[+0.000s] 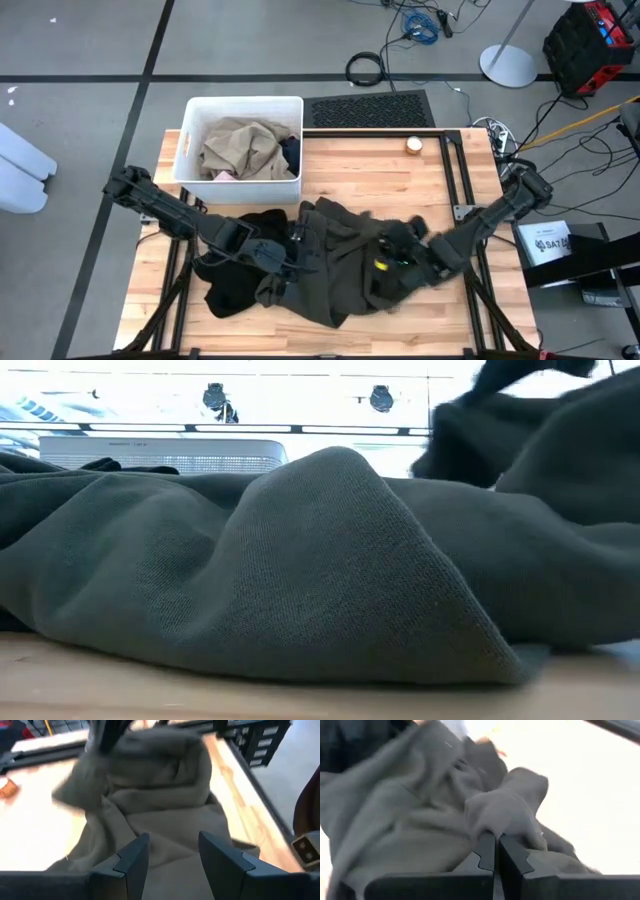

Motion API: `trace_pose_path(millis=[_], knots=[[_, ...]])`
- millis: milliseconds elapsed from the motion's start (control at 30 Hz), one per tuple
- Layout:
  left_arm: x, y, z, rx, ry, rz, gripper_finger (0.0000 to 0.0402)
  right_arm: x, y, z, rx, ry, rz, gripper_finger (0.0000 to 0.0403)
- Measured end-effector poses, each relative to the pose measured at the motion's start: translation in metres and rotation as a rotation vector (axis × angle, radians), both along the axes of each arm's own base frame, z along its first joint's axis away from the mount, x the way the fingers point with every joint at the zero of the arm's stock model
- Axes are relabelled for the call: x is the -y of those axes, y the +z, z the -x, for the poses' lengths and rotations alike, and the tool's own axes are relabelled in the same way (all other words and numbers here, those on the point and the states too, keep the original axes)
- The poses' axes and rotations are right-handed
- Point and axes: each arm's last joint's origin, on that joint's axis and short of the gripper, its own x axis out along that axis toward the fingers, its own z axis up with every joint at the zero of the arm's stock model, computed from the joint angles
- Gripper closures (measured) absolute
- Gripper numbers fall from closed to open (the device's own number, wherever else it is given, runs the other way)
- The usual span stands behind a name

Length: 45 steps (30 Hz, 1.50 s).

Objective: Sort clothes
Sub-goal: Put the dark gray jacket into the white laundry bin

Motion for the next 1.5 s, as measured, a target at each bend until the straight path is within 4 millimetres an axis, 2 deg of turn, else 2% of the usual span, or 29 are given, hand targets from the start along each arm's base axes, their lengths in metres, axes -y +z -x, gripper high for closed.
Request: trace_pose_path(millis=[133, 267, 400, 533, 667, 800, 1033, 1200, 1367, 1500], knots=[[0.000, 0.011, 0.007, 0.042, -0.001, 0.008, 0.0222, 0.020, 0.004, -0.046, 0.098, 0.128, 0.071, 0.0403], [0.000, 0.021, 0.018, 0.066, 0.040, -0.013, 0.0222, 0.034, -0.003, -0.092, 0.170, 0.298, 0.105, 0.0403], [-0.001, 0.027, 0.029, 0.061, 0.073, -0.032, 0.0222, 0.045, -0.029, -0.122, 0.140, 0.426, 0.048, 0.0403], [-0.004, 0.031, 0.037, 0.048, 0.098, -0.007, 0.0222, 0.054, -0.061, -0.137, 0.040, 0.450, 0.023, 0.0403], [-0.005, 0.034, 0.039, 0.058, 0.116, 0.023, 0.0222, 0.061, -0.084, -0.145, -0.029, 0.445, 0.038, 0.0402], [-0.005, 0.037, 0.039, 0.083, 0.126, 0.054, 0.0222, 0.064, -0.098, -0.149, -0.064, 0.441, 0.020, 0.0391], [-0.005, 0.040, 0.037, 0.109, 0.145, 0.104, 0.0222, 0.063, -0.099, -0.150, -0.069, 0.463, -0.003, 0.0345], [-0.004, 0.041, 0.037, 0.106, 0.162, 0.158, 0.0222, 0.061, -0.085, -0.146, -0.035, 0.525, -0.053, 0.0298], [0.001, 0.040, 0.040, 0.095, 0.147, 0.164, 0.0222, 0.054, -0.056, -0.135, 0.046, 0.535, -0.056, 0.0263], [0.008, 0.038, 0.045, 0.079, 0.133, 0.181, 0.0222, 0.043, -0.033, -0.120, 0.084, 0.519, 0.008, 0.0253]])
